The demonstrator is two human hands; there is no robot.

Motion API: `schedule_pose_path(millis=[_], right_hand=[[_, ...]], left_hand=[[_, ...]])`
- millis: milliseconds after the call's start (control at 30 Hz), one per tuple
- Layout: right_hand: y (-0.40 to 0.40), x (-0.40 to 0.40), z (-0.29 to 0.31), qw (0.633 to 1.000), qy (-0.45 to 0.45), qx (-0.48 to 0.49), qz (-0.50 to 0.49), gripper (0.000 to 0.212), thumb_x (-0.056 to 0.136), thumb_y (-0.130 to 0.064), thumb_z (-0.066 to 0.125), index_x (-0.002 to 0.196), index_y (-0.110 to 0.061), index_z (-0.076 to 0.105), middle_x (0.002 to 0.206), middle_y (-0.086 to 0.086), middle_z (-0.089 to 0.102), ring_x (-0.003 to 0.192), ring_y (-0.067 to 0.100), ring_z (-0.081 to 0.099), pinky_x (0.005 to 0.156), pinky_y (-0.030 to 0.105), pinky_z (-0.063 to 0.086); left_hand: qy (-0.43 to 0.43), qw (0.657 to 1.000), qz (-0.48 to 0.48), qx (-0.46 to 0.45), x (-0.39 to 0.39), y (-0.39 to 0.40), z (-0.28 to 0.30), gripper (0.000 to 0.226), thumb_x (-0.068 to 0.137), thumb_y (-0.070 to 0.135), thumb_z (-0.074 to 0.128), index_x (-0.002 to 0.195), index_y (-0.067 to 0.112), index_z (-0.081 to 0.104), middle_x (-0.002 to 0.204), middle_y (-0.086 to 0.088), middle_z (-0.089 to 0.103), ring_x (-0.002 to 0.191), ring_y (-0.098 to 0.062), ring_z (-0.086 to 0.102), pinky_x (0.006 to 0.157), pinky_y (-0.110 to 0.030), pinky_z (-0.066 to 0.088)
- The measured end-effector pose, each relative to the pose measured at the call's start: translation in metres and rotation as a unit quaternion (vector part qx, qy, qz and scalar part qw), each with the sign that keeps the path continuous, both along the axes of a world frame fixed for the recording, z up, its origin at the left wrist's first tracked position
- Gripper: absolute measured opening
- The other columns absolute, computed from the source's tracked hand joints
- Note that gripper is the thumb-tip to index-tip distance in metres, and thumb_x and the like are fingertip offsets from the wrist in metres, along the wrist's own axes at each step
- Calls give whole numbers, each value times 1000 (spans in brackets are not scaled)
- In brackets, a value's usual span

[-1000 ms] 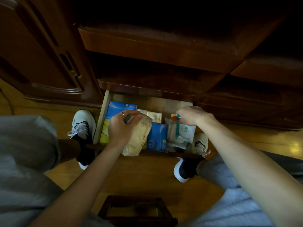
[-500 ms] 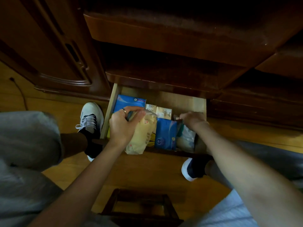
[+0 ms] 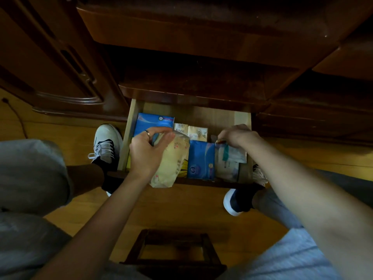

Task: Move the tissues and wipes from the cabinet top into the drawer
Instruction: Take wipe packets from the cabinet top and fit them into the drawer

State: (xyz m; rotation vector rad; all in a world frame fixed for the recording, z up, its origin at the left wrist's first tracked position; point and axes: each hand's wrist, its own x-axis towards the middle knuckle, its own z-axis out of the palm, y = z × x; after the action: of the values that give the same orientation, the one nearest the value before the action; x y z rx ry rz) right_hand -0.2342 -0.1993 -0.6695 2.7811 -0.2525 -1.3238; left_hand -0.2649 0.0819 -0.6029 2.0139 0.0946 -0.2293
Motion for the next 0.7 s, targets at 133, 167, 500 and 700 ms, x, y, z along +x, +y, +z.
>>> schedule_pose_path(millis=[133, 167, 500, 700], right_hand=[[-4, -6, 0, 999, 18, 35, 11, 16, 96, -32, 66, 110, -28, 62, 110, 2, 61, 90, 18, 57, 69, 32, 47], [-7, -8, 1, 999, 26, 47, 3, 23, 92, -28, 73, 112, -28, 63, 106, -1, 62, 87, 16, 59, 66, 31, 48], [-13, -16, 7, 995, 57, 81, -3, 29, 93, -29, 72, 119, -21, 61, 116, 6, 64, 103, 23, 63, 91, 40, 55], [-12, -8, 30, 996, 60, 61, 12, 19, 91, -31, 72, 104, -24, 62, 106, 4, 67, 95, 22, 68, 89, 45, 59]], left_hand=[[12, 1000, 4, -9, -1, 0, 2, 21, 90, 34, 73, 107, 22, 76, 96, 4, 75, 88, -20, 70, 76, -50, 59], [16, 1000, 7, -13, -1, 0, 2, 21, 90, 34, 73, 108, 22, 76, 97, 3, 75, 89, -20, 71, 77, -50, 59], [-14, 1000, -7, 10, -6, -8, 5, 20, 90, 41, 71, 103, 27, 75, 73, -12, 67, 58, -31, 51, 50, -40, 44], [-6, 1000, -4, -19, -11, -9, 7, 22, 89, 36, 73, 106, 23, 75, 93, -7, 75, 88, -37, 68, 75, -56, 58]])
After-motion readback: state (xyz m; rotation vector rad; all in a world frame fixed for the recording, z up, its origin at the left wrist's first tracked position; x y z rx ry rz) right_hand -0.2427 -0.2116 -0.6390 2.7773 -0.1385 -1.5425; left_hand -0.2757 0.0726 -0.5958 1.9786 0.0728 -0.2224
